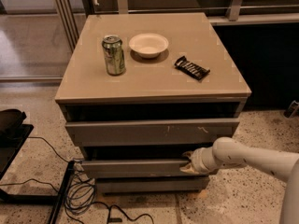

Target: Open middle drawer

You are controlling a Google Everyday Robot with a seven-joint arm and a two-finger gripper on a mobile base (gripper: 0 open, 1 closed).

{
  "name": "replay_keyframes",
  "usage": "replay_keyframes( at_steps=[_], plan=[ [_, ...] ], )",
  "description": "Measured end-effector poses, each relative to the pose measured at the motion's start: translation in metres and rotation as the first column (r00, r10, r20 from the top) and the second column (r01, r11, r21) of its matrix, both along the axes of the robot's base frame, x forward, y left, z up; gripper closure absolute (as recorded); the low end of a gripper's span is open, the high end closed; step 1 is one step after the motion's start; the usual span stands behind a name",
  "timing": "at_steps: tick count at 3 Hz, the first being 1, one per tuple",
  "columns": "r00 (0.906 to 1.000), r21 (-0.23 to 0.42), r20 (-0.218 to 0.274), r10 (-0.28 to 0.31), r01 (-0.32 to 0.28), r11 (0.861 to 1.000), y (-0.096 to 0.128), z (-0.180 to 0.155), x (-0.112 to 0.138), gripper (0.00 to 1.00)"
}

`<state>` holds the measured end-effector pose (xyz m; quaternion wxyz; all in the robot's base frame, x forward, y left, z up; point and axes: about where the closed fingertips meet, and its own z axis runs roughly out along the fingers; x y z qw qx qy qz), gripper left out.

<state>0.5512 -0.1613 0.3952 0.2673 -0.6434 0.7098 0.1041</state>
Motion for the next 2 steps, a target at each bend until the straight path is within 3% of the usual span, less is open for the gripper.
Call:
replay_keyframes(
  at_steps=[1,2],
  plan=[
    [1.0,0.0,0.0,0.0,0.0,1.0,-0.0002,0.009,0.0001,1.0],
    [1.0,0.0,0.0,0.0,0.0,1.0,-0.0002,0.0147,0.0004,1.0]
  ],
)
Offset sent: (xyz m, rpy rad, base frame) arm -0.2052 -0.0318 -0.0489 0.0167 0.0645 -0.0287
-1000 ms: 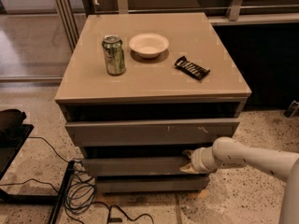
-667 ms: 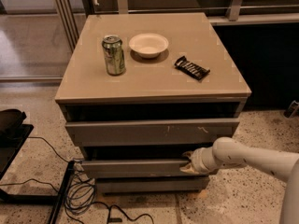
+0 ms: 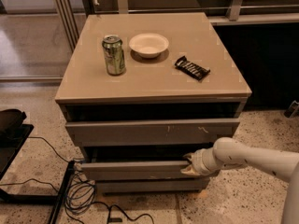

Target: Open middle drawer

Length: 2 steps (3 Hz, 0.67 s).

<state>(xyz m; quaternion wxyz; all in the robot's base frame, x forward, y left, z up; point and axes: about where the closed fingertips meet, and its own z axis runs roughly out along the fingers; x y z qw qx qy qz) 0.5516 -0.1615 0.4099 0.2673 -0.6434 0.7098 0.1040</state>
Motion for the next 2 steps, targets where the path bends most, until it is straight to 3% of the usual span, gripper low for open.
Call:
replay_keyframes(
  at_steps=[1,2],
  plan=[
    [0.9997,-0.001,0.019,-0.016,0.016,1.0,-0.002,0.008,-0.001,1.0],
    [0.9993,-0.004,0.003,-0.036,0.036,0.999,-0.005,0.002,-0.029,1.0]
  ],
)
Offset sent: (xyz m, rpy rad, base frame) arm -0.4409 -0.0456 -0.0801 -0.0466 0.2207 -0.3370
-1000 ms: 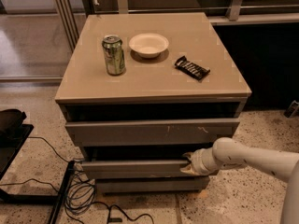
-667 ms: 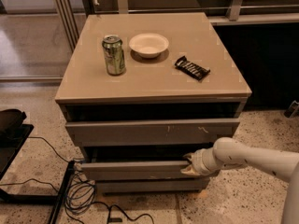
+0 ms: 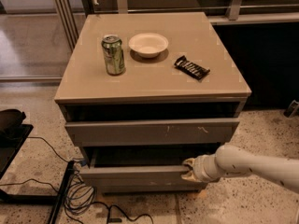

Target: Open middle drawer

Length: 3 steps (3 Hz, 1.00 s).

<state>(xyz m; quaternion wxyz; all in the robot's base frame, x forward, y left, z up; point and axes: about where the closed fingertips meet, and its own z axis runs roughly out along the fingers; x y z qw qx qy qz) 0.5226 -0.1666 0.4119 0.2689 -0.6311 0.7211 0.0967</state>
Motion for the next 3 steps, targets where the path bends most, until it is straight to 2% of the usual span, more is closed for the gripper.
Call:
replay_keyframes(
  at_steps=[1,3],
  plan=[
    [1.0,0.0,0.0,0.0,0.0,1.0,0.0,0.001,0.0002,0.81],
    [1.0,0.0,0.0,0.0,0.0,1.0,0.0001,0.001,0.0002,0.35]
  ],
)
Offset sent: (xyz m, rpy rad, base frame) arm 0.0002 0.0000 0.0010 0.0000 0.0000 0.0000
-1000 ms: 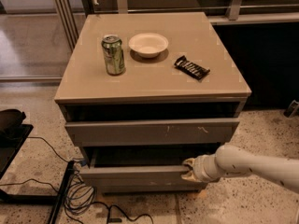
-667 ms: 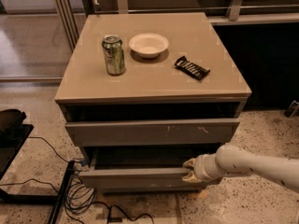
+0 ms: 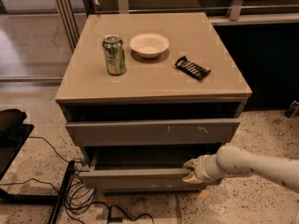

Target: Open middle drawer

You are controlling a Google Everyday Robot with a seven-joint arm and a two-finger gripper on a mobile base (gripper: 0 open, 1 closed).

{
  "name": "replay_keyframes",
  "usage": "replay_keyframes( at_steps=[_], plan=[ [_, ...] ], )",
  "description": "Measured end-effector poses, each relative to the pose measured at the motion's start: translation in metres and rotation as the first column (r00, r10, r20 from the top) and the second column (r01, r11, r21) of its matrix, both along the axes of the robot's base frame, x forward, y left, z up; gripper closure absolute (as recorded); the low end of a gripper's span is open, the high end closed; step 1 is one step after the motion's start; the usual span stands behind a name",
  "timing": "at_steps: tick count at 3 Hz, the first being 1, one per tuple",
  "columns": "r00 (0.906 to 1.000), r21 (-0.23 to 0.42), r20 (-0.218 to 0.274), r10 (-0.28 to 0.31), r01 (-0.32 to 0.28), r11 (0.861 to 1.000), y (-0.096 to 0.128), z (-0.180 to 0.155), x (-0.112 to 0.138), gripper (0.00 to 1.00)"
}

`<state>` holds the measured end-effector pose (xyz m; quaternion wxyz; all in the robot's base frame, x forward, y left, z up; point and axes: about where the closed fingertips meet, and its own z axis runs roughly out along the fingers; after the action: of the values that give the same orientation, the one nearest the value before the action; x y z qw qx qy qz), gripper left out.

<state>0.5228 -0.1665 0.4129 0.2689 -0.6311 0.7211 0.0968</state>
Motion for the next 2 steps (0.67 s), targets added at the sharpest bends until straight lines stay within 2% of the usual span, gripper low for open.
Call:
replay_keyframes(
  at_steps=[1,2],
  plan=[
    [1.0,0.0,0.0,0.0,0.0,1.0,0.0,0.0,0.0,0.38],
    [0.9999,0.004,-0.013,0.006,-0.005,1.0,-0.002,-0.006,-0.018,0.61]
  ],
)
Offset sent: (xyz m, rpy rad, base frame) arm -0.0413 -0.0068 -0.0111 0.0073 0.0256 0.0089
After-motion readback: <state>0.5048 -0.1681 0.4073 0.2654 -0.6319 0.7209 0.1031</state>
